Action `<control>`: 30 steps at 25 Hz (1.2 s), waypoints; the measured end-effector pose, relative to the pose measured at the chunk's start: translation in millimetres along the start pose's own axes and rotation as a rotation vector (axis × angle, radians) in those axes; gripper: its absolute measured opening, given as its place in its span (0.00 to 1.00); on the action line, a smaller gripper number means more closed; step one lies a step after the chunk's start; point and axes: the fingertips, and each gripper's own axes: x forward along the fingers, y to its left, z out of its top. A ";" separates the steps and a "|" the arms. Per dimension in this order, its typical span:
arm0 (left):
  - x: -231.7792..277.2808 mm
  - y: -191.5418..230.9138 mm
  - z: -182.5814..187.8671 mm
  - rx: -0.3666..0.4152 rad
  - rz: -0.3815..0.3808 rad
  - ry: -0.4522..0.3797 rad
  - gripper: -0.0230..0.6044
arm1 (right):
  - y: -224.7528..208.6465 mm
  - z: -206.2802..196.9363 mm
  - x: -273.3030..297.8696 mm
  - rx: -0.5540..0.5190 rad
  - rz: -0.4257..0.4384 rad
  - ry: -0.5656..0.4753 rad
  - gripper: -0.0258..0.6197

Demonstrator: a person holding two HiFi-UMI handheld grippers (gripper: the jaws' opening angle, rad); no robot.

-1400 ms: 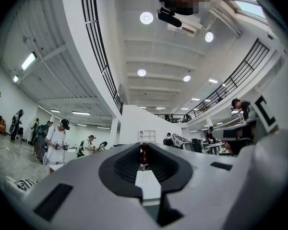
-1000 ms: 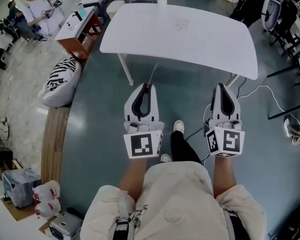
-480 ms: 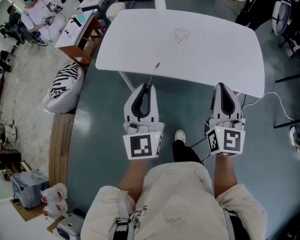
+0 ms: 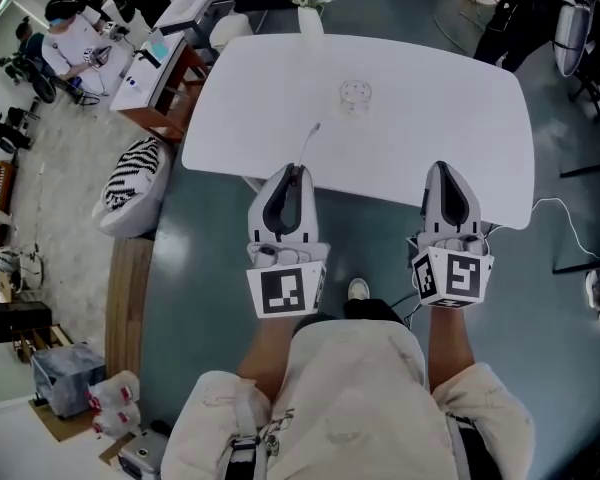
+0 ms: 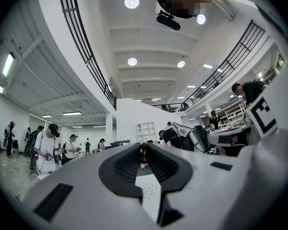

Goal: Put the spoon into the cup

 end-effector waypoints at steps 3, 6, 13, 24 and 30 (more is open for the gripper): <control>20.7 -6.5 2.8 0.014 -0.005 -0.016 0.10 | -14.1 0.4 18.2 0.005 0.005 -0.003 0.02; 39.0 -3.7 -2.5 0.008 0.005 0.008 0.10 | -21.7 -1.2 35.9 0.008 0.008 -0.005 0.02; 87.6 -1.7 -21.8 -0.014 -0.020 0.021 0.10 | -36.6 -14.1 76.2 0.001 0.003 0.017 0.02; 189.2 12.5 -86.1 -0.066 -0.115 0.100 0.10 | -50.1 -56.4 173.1 0.006 -0.030 0.062 0.02; 245.7 23.0 -144.3 -0.109 -0.173 0.189 0.10 | -55.5 -94.6 228.6 0.003 -0.051 0.133 0.02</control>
